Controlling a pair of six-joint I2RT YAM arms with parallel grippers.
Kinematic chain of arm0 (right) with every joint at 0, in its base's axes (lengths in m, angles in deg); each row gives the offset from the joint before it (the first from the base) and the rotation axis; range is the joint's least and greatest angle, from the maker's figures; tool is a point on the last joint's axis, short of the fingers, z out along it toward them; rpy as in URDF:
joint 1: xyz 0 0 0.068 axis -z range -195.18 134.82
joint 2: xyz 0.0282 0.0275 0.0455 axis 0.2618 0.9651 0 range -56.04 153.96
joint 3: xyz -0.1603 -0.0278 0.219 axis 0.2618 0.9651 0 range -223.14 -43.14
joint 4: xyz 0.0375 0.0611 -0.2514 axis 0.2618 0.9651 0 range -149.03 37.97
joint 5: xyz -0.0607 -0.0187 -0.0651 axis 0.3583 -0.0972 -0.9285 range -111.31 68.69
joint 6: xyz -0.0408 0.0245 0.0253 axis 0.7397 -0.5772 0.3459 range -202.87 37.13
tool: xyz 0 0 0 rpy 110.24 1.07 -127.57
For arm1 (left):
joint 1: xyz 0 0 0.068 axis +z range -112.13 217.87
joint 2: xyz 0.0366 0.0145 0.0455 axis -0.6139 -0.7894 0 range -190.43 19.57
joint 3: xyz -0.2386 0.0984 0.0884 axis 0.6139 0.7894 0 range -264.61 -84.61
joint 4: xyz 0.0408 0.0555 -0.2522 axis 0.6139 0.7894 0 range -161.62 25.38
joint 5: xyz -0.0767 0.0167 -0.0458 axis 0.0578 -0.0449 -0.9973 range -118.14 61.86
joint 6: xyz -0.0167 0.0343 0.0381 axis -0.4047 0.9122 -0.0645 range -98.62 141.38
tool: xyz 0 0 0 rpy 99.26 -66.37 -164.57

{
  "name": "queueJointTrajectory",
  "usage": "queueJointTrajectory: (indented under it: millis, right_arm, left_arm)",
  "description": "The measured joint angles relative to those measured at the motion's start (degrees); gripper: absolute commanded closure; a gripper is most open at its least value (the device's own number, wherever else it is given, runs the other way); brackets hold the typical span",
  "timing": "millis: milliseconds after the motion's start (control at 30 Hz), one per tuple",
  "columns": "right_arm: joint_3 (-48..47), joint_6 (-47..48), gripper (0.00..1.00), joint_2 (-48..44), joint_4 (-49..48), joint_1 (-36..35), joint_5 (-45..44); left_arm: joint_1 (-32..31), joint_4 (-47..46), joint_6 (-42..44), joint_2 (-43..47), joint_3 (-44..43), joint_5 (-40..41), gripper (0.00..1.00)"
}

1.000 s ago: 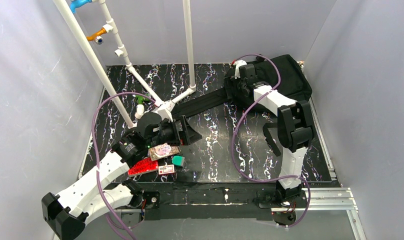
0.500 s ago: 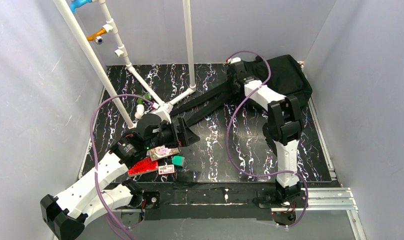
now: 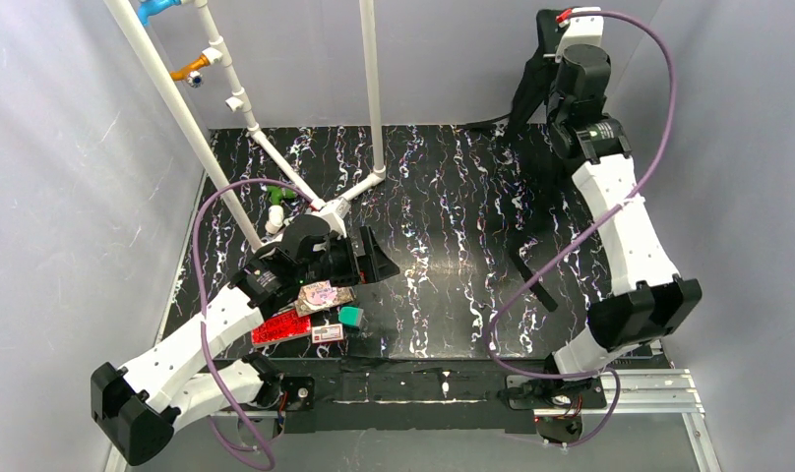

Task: Pack the student bag
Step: Place the student bag at the center of the board.

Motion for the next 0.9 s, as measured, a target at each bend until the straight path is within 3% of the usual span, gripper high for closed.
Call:
queueJointTrajectory:
  millis: [267,367,467,500,600,667,833,900]
  right_arm:
    - [6.1,10.6,0.99,-4.9,-2.6,-4.5,15.8]
    - [14.8,13.6,0.99,-5.6,-3.7,-10.9,18.5]
    - [34.0,13.7,0.99,-7.5,-7.4,-21.9,24.4]
    - [42.7,12.0,0.99,-9.9,-9.4,-25.4,27.5]
    - [59.4,3.8,0.99,-21.4,-16.3,-26.1,35.5]
    - [66.1,-3.2,0.99,-24.2,-18.3,-26.0,40.9]
    - [73.8,-16.0,0.99,-24.9,-19.7,-26.0,45.6]
    - [77.6,-21.0,0.91,-25.9,-20.5,-26.0,47.4]
  left_arm:
    - [0.0,-0.1,-0.1,1.3,0.0,0.0,0.01]
    - [0.0,-0.6,-0.4,1.6,0.2,0.0,0.01]
    - [0.0,-0.9,-1.1,3.0,1.7,0.3,0.01]
    - [0.0,-0.9,-1.8,4.2,2.7,1.2,0.01]
    - [0.0,0.5,-10.6,10.2,7.9,6.9,0.01]
    - [0.2,-1.6,-20.7,8.8,10.5,7.8,0.01]
    - [2.9,-6.5,-31.4,0.3,10.2,4.9,0.01]
    - [3.8,-8.0,-34.1,-4.4,9.2,3.8,0.01]
